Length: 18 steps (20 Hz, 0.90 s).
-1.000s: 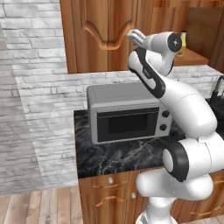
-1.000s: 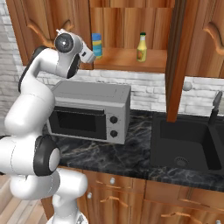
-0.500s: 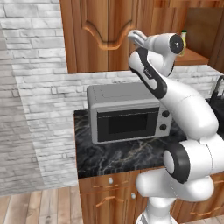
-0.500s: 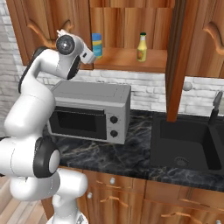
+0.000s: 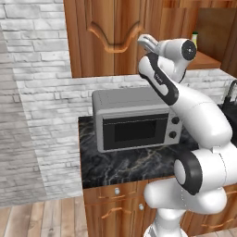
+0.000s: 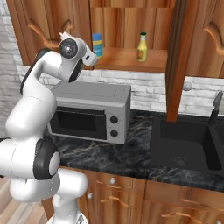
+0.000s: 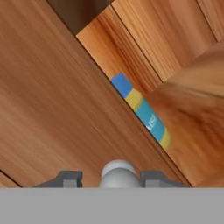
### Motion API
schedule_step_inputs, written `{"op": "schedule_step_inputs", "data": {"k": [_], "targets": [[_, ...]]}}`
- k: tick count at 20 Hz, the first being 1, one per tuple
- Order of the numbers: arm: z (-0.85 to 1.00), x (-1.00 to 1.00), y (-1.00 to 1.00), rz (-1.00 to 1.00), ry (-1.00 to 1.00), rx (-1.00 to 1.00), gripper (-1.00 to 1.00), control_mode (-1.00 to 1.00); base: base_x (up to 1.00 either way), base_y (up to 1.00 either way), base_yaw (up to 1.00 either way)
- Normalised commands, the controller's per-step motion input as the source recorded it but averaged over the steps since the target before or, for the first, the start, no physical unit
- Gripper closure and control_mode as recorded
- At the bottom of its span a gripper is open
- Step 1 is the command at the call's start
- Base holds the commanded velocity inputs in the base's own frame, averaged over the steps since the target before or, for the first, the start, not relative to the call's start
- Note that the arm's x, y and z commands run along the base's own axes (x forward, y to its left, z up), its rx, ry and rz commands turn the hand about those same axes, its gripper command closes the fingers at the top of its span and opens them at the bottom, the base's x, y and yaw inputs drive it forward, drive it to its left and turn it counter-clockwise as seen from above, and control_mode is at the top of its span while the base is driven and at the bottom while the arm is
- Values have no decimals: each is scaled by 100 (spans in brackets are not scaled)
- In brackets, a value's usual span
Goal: Move the mayonnaise and mustard from the cabinet to the dining counter.
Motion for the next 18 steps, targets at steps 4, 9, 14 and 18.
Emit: {"op": "schedule_step_inputs", "data": {"k": [4,9,14,18], "targets": [[0,2,-14,-2,0,0,100,-100,0,0,0],[3,-20,-1,-11,0,0,100,-100,0,0,0],[18,-69,0,-26,3,0,100,-100,0,0,0],[20,-89,0,-27,0,0,100,-100,0,0,0]]}}
